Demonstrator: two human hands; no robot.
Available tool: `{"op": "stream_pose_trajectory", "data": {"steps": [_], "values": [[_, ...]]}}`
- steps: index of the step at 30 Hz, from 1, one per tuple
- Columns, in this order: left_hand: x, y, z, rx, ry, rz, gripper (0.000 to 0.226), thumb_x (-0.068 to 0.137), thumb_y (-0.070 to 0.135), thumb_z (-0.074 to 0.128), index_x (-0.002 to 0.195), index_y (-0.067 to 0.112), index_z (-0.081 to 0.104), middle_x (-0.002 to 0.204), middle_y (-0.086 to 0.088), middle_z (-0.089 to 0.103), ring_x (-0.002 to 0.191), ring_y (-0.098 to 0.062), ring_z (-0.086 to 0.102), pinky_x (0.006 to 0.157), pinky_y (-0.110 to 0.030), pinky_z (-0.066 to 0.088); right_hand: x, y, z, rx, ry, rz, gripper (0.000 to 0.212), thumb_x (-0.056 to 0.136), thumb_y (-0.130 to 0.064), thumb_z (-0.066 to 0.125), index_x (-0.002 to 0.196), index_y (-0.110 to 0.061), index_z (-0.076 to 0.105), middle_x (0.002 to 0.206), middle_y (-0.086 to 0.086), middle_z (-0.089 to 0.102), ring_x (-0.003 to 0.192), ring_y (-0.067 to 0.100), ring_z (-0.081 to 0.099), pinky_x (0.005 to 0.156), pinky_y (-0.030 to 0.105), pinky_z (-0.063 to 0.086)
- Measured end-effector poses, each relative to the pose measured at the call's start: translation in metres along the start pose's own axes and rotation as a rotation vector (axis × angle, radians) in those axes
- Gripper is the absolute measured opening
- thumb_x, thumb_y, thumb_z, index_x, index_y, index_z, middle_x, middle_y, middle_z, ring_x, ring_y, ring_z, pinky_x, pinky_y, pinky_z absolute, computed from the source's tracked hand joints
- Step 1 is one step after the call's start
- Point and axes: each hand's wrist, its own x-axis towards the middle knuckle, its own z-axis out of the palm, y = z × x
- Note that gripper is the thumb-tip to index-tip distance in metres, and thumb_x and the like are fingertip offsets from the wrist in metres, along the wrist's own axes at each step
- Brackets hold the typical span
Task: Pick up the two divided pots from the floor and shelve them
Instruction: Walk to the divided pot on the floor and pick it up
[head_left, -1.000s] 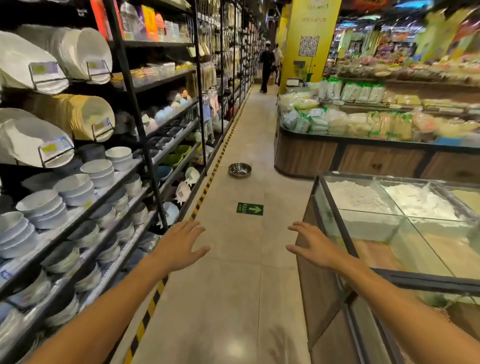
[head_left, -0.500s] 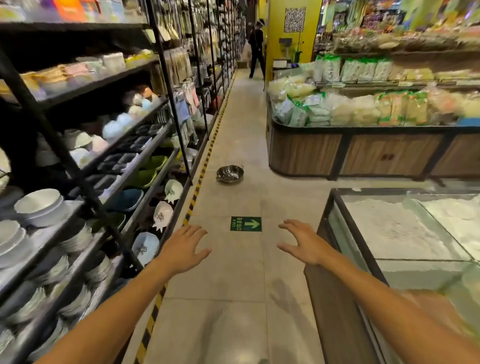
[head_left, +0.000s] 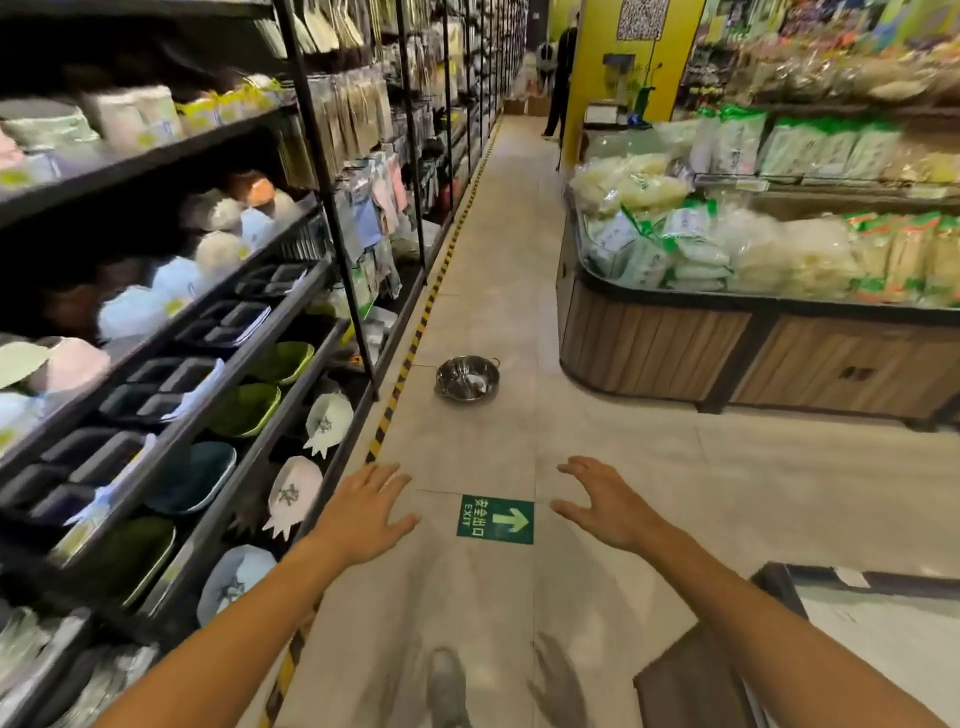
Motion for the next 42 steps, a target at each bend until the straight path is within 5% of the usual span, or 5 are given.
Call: {"op": "stream_pose_trajectory", "data": {"steps": [15, 27, 36, 39, 42], "values": [[0.427, -0.116, -0.012, -0.048, -0.136, -0.005, 0.07, 0.095, 0.062, 0.032, 0.152, 0.022, 0.026, 0.162, -0.003, 0.021, 0.149, -0.024, 0.017, 0.121, -0.037, 0.011, 0.394, 0.074, -0.082, 0.099, -0.087, 0.133, 0.068, 0.094, -0.051, 0.058, 0.152, -0.021, 0.038, 0.16, 0.002, 0.031, 0.146, 0.021, 0.027, 0.116, 0.025, 0.019], [0.719, -0.162, -0.016, -0.02, -0.258, -0.225, 0.07, 0.096, 0.062, 0.027, 0.153, 0.021, 0.022, 0.163, -0.001, 0.016, 0.15, -0.021, 0.012, 0.121, -0.036, 0.006, 0.756, 0.195, -0.161, -0.012, -0.23, -0.042, 0.068, 0.094, -0.056, 0.054, 0.15, -0.022, 0.04, 0.159, -0.001, 0.035, 0.146, 0.018, 0.03, 0.119, 0.032, 0.023], [0.865, -0.204, -0.005, -0.089, -0.288, -0.377, 0.084, 0.087, 0.068, 0.002, 0.155, 0.021, 0.018, 0.165, -0.004, 0.009, 0.151, -0.026, 0.006, 0.122, -0.04, 0.004, 0.971, 0.229, -0.173, -0.089, -0.354, -0.122, 0.062, 0.096, -0.051, 0.054, 0.148, -0.02, 0.043, 0.156, 0.001, 0.04, 0.143, 0.018, 0.036, 0.116, 0.028, 0.026], [0.911, -0.223, 0.022, -0.17, -0.264, -0.425, 0.111, 0.071, 0.073, -0.021, 0.15, 0.019, 0.034, 0.161, -0.008, 0.023, 0.15, -0.033, 0.016, 0.121, -0.046, 0.011, 1.033, 0.247, -0.157, -0.109, -0.389, -0.097, 0.061, 0.096, -0.051, 0.053, 0.149, -0.022, 0.041, 0.156, -0.002, 0.039, 0.142, 0.018, 0.036, 0.115, 0.028, 0.028], [0.95, -0.242, 0.046, -0.215, -0.264, -0.441, 0.101, 0.087, 0.066, -0.009, 0.126, 0.01, 0.065, 0.136, -0.016, 0.059, 0.128, -0.042, 0.052, 0.103, -0.056, 0.042, 1.087, 0.267, -0.137, -0.097, -0.436, -0.078, 0.062, 0.096, -0.05, 0.055, 0.149, -0.019, 0.042, 0.152, -0.001, 0.043, 0.137, 0.019, 0.042, 0.113, 0.031, 0.034]]}}
